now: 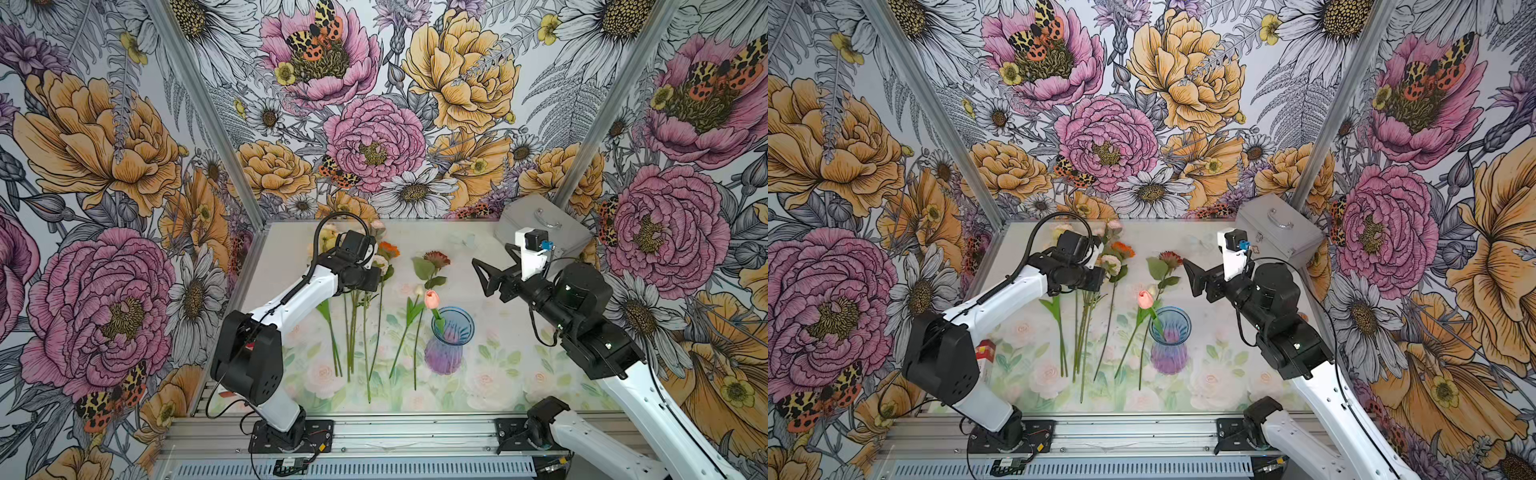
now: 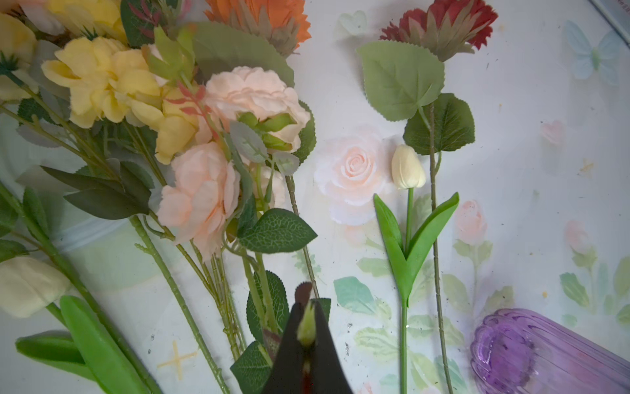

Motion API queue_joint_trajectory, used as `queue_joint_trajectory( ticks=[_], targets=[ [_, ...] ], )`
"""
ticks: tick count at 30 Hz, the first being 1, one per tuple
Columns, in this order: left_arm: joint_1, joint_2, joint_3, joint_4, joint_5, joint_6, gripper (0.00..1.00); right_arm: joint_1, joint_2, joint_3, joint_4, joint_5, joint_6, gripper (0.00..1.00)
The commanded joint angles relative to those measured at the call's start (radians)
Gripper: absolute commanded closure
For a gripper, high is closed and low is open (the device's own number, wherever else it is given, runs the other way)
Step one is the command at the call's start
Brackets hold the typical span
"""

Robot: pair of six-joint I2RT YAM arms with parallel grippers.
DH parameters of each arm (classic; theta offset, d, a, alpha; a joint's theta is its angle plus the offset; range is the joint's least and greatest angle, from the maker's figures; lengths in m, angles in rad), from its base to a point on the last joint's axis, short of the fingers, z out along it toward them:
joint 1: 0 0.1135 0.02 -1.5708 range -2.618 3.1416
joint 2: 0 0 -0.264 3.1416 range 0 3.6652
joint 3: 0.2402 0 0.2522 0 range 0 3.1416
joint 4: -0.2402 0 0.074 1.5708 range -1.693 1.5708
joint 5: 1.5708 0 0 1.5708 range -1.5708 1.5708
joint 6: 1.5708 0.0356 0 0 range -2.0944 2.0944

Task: Place the pink flowers into the vase
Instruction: Place the flower at the center of the board.

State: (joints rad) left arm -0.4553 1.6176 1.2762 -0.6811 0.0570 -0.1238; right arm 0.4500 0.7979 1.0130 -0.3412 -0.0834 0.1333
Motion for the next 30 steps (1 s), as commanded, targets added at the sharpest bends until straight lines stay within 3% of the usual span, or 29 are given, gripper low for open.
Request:
queue_joint_trajectory(
  ticks=[1,21,24,25,27,28,30],
  targets=[
    [-0.008,-0.019,-0.019,0.071,-0.041,-0.015,1.00,-0.008,-0.004,0.021,0.008,-0.016,0.001,0.04],
    [-0.050,0.137,-0.063,0.070,-0.049,-0.109,0.72,-0.008,-0.030,-0.009,0.006,-0.029,0.020,0.04],
    [-0.060,0.162,-0.051,0.071,-0.048,-0.114,0.61,-0.008,-0.039,-0.017,0.006,-0.025,0.022,0.04],
    [-0.061,0.166,-0.046,0.071,-0.046,-0.115,0.53,-0.008,-0.044,-0.019,0.007,-0.023,0.022,0.04],
    [-0.066,0.169,-0.039,0.071,-0.048,-0.116,0.27,-0.009,-0.048,-0.023,0.006,-0.019,0.024,0.04],
    [-0.066,0.168,-0.037,0.069,-0.054,-0.117,0.03,-0.010,-0.051,-0.024,0.006,-0.018,0.025,0.04],
    [-0.068,0.162,-0.034,0.069,-0.057,-0.120,0.01,-0.009,-0.052,-0.026,0.006,-0.016,0.026,0.04]
  ],
)
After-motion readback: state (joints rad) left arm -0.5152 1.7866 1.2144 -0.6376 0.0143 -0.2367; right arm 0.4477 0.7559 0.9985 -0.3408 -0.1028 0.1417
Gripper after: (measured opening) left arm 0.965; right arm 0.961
